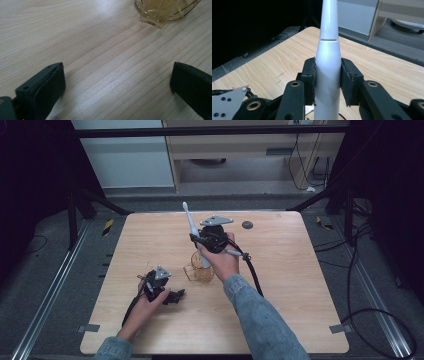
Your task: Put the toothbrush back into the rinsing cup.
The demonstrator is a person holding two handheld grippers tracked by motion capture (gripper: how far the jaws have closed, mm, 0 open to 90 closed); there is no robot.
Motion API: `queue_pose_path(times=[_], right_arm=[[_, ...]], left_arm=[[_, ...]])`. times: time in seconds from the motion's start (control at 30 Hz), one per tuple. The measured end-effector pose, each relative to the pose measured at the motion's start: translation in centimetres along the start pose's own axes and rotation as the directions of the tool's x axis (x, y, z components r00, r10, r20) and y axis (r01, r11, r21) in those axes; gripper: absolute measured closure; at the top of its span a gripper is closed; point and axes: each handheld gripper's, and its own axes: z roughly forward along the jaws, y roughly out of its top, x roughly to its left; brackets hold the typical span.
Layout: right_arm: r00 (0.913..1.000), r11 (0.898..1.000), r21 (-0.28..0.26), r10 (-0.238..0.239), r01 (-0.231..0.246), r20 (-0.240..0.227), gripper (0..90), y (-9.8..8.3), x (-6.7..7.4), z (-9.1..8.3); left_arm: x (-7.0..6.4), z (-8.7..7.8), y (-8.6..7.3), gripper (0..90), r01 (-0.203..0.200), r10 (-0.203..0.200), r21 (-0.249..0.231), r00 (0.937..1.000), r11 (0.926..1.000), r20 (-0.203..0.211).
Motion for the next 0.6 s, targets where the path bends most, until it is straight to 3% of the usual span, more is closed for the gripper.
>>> queue_pose_path(times=[0.6], right_arm=[[1.0000,1.000,0.027,0.006,-0.006,0.001,66.9,-1.6,-0.2,0.7]], left_arm=[[0.0,0.0,0.0,0.0,-0.005,0.005,0.004,1.0000,1.0000,0.000]])
